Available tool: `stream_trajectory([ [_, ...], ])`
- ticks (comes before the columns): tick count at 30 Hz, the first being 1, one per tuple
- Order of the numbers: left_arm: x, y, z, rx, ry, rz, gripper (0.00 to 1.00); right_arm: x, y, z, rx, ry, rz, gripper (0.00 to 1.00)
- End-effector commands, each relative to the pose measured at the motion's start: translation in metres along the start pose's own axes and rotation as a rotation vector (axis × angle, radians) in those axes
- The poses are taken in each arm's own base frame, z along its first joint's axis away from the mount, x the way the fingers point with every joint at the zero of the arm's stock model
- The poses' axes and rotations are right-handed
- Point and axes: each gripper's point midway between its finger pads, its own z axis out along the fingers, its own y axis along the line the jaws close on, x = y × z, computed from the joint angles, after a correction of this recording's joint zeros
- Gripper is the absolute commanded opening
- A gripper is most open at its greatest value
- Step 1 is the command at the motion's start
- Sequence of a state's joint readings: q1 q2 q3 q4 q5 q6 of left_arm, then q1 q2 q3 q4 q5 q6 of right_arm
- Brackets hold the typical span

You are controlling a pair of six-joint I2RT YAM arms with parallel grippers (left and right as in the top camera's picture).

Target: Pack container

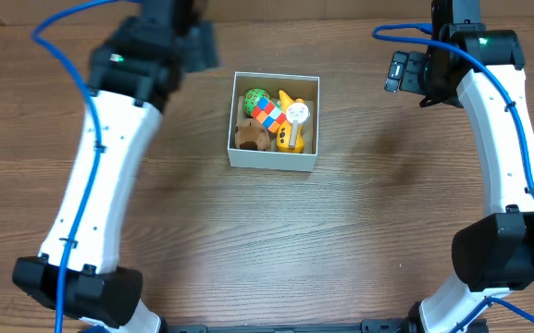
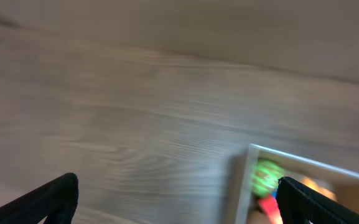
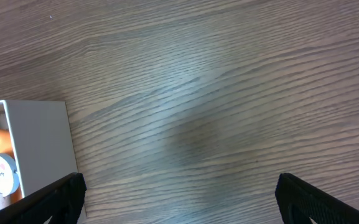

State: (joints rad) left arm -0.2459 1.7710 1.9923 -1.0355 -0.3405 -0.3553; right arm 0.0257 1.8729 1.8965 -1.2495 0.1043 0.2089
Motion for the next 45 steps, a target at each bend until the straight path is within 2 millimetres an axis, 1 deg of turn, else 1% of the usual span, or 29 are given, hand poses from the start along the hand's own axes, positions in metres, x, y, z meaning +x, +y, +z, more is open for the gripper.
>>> stream_trajectory([
  [1, -0.01, 0.037, 0.003, -0.078, -0.012, -0.03, 1.0, -0.008, -0.003, -0.013, -0.003, -0.043, 0.017, 1.0],
  [3, -0.011, 0.047, 0.005, -0.097, -0.005, -0.043, 1.0, -0.008, -0.003, -0.013, -0.003, -0.043, 0.017, 1.0],
  [5, -0.008, 0.053, 0.006, -0.11, 0.008, -0.047, 1.0, -0.008, -0.003, -0.013, -0.003, -0.043, 0.017, 1.0],
  [8, -0.002, 0.057, 0.006, -0.121, 0.035, -0.04, 1.0, -0.008, -0.003, -0.013, -0.003, -0.043, 0.017, 1.0],
  [45, 0.0, 0.057, 0.006, -0.123, 0.043, -0.037, 1.0, -0.008, -0.003, -0.013, -0.003, -0.043, 0.017, 1.0],
])
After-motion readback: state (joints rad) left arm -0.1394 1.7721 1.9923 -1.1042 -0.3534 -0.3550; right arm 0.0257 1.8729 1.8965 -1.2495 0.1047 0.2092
